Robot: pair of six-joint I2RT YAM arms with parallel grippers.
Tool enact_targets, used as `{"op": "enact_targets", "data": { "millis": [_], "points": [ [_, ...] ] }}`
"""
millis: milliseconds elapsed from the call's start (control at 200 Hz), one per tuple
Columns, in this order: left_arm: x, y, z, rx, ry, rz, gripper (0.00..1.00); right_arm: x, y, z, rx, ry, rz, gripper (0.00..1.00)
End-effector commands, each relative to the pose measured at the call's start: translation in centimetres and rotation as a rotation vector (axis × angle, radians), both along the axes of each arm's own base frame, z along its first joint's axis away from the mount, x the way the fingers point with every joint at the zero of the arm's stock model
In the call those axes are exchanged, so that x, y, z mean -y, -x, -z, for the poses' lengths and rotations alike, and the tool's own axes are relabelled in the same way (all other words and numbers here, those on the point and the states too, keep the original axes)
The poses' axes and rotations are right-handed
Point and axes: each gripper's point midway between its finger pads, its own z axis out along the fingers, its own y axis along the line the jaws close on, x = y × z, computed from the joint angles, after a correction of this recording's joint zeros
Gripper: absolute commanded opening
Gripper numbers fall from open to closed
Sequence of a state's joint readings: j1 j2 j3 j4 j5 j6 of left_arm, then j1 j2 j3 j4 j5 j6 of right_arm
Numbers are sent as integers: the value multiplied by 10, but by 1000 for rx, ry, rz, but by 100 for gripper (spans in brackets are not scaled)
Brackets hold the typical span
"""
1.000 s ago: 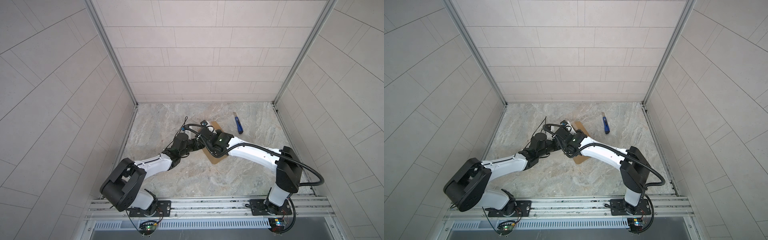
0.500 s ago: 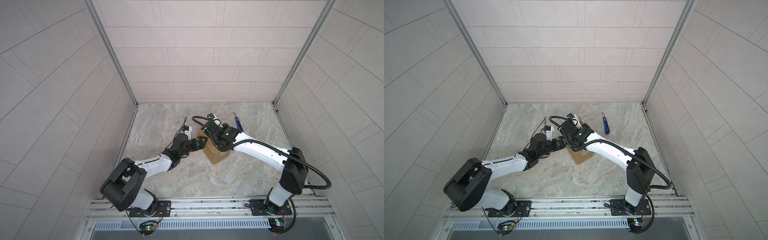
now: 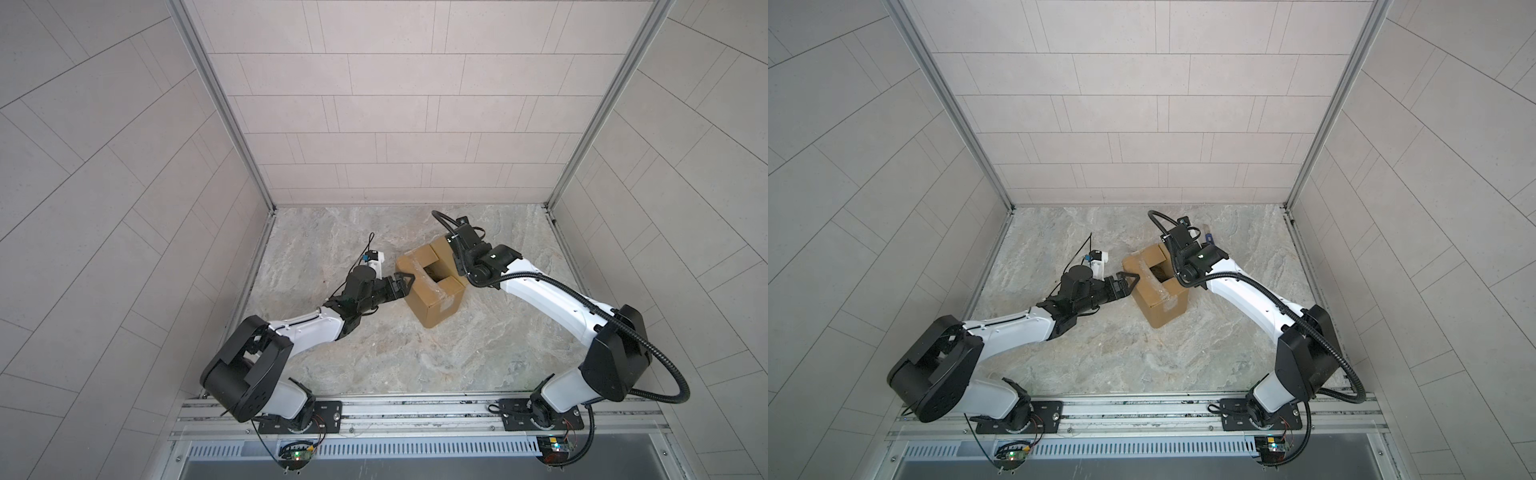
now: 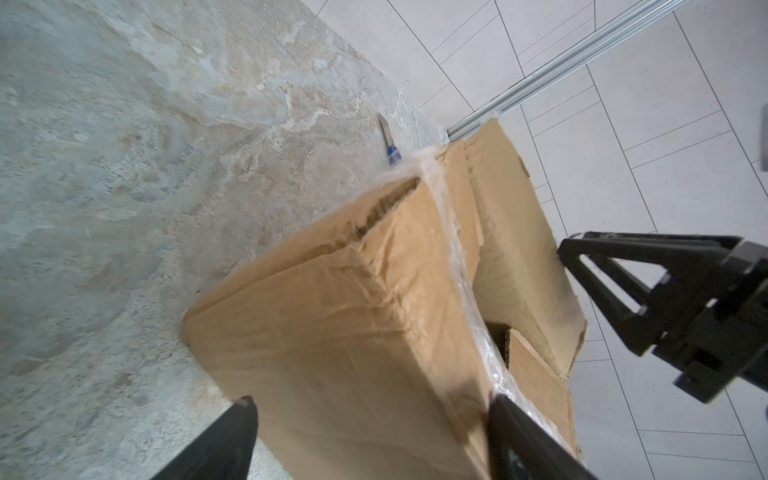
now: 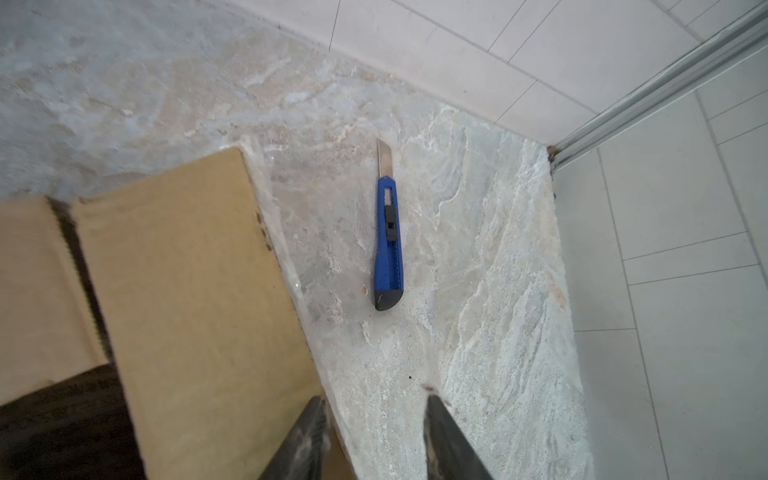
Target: Unpack the express box
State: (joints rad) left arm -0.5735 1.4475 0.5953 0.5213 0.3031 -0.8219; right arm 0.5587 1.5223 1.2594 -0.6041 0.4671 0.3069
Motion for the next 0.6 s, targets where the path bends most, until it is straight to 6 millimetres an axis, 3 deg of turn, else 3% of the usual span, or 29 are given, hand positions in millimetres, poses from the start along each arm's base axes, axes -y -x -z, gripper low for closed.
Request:
{"op": "enact_targets", "data": {
  "millis": [0,210,461,596],
  "points": [
    [-23,15,58,-173,-157,-29,89,-13,5,18,-48,-135,-33,44],
    [-15,6,25,-117,-134,-13,89,-15,6,47,-96,-311,-11,44],
    [-26,6,-43,-31,-179,-33,91,-29,9,46,-124,-440,-17,45],
    [-27,10,-58,-50,-259,-27,92,-40,13,52,-135,-539,-13,45]
  ]
}}
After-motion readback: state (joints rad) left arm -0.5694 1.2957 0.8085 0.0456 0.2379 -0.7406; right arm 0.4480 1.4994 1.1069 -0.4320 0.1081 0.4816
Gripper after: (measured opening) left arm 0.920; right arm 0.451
